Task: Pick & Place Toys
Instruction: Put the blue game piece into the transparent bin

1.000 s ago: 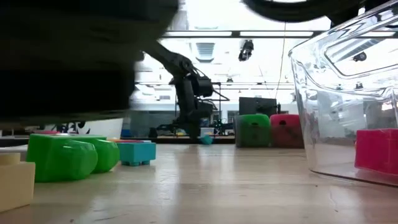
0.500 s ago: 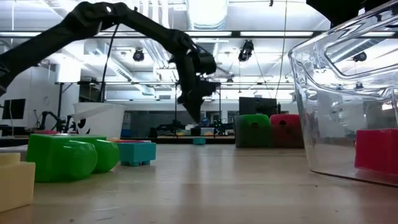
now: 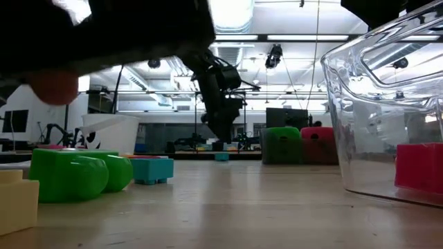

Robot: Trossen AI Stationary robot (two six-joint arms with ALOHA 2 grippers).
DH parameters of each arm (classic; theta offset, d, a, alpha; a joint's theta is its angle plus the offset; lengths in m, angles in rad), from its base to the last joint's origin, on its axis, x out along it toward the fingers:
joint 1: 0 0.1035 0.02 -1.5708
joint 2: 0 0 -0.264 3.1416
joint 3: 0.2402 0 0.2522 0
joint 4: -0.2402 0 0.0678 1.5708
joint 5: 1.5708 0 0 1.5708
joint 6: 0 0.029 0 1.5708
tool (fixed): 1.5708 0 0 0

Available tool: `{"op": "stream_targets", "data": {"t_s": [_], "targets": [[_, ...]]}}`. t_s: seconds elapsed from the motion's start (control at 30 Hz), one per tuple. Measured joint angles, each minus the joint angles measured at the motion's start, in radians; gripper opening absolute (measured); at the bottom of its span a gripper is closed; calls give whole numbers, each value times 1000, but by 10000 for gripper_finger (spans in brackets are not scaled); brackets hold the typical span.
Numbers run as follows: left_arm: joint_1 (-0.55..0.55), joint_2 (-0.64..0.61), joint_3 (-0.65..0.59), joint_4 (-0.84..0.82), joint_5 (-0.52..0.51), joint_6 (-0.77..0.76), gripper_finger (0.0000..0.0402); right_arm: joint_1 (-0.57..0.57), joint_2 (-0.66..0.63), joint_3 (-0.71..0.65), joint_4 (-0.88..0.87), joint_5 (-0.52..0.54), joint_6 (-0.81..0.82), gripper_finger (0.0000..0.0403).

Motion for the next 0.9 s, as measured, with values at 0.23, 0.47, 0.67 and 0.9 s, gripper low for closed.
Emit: {"op": "stream_targets", "data": {"t_s": [0.23,0.47,0.67,0.9], "targets": [[11,26,0,1,13,1,279,0,-2,0,-4,0,-1,356],[16,70,-7,-9,20,-11,280,0,-2,0,-8,0,2,356],[18,70,-9,-29,13,-27,261,0,-2,0,-8,0,5,356],[18,70,-9,-47,4,-27,141,0,-2,0,-8,0,5,356]]}}
